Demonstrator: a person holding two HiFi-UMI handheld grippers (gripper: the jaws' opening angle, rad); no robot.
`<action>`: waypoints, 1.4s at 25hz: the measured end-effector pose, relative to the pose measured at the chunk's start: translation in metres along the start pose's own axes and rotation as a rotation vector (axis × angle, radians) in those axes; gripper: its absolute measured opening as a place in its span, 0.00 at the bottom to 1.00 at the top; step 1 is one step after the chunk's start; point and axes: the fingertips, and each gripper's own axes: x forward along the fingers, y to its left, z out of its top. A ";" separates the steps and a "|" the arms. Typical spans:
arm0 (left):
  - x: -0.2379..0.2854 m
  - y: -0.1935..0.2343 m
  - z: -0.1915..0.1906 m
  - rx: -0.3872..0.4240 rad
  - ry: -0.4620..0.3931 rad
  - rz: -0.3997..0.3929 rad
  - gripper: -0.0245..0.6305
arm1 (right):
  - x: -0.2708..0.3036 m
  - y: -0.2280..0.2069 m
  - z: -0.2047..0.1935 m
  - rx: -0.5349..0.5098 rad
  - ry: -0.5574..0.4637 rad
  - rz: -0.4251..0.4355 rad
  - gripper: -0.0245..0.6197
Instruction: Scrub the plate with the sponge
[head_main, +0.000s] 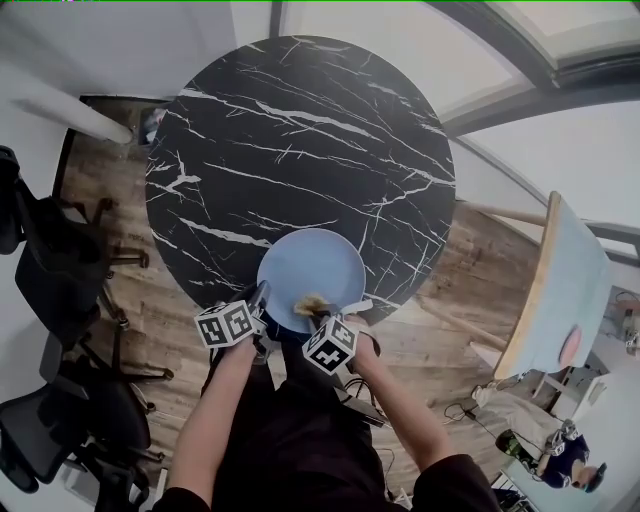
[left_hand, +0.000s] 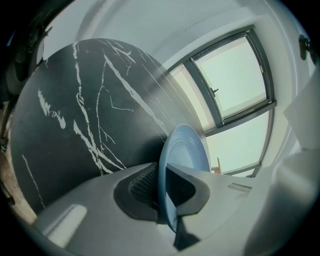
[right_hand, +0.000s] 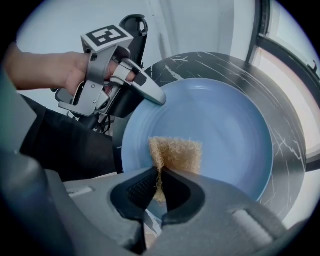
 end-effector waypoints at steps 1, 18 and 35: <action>0.000 0.000 0.000 -0.001 0.002 -0.002 0.08 | 0.001 0.003 0.002 -0.008 0.004 0.008 0.07; -0.001 0.000 -0.002 0.058 0.039 -0.015 0.07 | 0.018 0.029 0.048 -0.104 0.014 0.084 0.07; -0.002 -0.003 -0.003 0.093 0.070 -0.043 0.07 | 0.019 0.024 0.057 -0.193 0.075 0.118 0.07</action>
